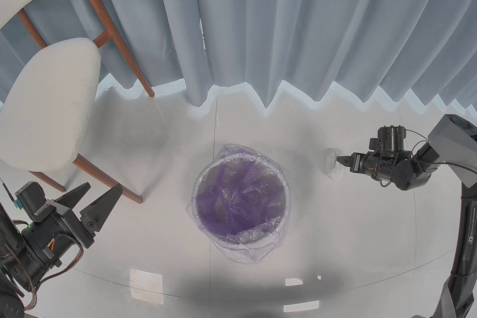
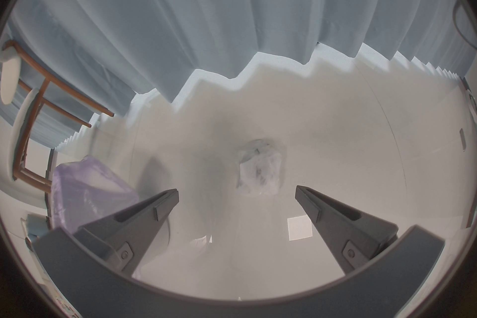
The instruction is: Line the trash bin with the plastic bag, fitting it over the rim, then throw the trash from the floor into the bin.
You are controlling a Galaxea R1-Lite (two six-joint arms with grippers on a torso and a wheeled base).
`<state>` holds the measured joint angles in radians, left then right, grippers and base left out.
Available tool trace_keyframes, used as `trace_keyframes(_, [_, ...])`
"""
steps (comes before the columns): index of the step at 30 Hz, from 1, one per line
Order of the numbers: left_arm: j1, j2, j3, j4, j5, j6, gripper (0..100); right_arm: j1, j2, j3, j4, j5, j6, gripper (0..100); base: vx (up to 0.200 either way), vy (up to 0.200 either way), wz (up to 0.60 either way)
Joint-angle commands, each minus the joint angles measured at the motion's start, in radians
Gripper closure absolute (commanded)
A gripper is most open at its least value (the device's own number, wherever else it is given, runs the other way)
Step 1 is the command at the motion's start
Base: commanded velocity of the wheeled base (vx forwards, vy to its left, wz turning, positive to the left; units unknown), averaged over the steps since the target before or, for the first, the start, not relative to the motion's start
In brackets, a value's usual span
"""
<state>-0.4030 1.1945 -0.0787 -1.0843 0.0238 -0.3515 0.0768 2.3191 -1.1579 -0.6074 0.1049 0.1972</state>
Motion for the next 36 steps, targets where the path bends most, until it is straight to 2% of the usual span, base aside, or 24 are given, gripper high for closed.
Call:
trace_keyframes(1, [0.026, -0.058, -0.013, -0.002, -0.008, 0.057, 0, -0.006, 0.183, -0.26, 0.167, -0.001, -0.002, 0, 0.0, 0.0, 0.0])
trace_keyframes(4, [0.026, -0.076, -0.019, 0.009, -0.015, 0.058, 0, -0.006, 0.229, -0.341, 0.219, -0.002, -0.001, 0, 0.0, 0.0, 0.0])
trace_keyframes(7, [0.03, -0.092, -0.024, 0.009, -0.025, 0.062, 0, -0.006, 0.316, -0.497, 0.282, -0.021, -0.002, 0, 0.0, 0.0, 0.0])
trace_keyframes(9, [0.03, -0.095, -0.026, 0.007, -0.025, 0.062, 0, -0.006, 0.332, -0.528, 0.298, -0.021, -0.002, 0, 0.0, 0.0, 0.0])
trace_keyframes(11, [0.03, -0.105, -0.033, 0.01, -0.027, 0.069, 0, -0.006, 0.396, -0.657, 0.396, -0.022, -0.002, 0, 0.0, 0.0, 0.0])
trace_keyframes(16, [0.03, -0.108, -0.046, 0.012, -0.027, 0.077, 0, -0.009, 0.496, -0.841, 0.494, -0.037, -0.002, 0, 0.0, 0.0, 0.0])
trace_keyframes(20, [0.03, -0.108, -0.047, 0.012, -0.027, 0.078, 0, -0.011, 0.565, -0.842, 0.589, -0.04, -0.001, 0, 0.0, 0.0, 0.0])
trace_keyframes(28, [0.036, -0.108, -0.067, 0.021, -0.027, 0.103, 0, -0.012, 0.715, -0.842, 0.675, -0.047, -0.002, 0, 0.0, 0.0, 0.0])
trace_keyframes(29, [0.038, -0.108, -0.065, 0.021, -0.027, 0.105, 0, -0.012, 0.733, -0.842, 0.68, -0.047, -0.004, 100, 0.0, 0.0, 0.0])
trace_keyframes(31, [0.038, -0.11, -0.072, 0.021, -0.027, 0.106, 0, -0.012, 0.709, -0.842, 0.746, -0.045, -0.001, 100, 0.0, 0.0, 0.0])
trace_keyframes(34, [0.038, -0.118, -0.079, 0.021, -0.025, 0.108, 0, -0.014, 0.531, -0.842, 0.959, -0.007, 0.018, 100, 0.0, 0.0, 0.0])
trace_keyframes(36, [0.036, -0.125, -0.081, 0.027, -0.027, 0.108, 0, -0.017, 0.31, -0.842, 1.368, 0.111, 0.007, 100, 0.0, 0.0, 0.0])
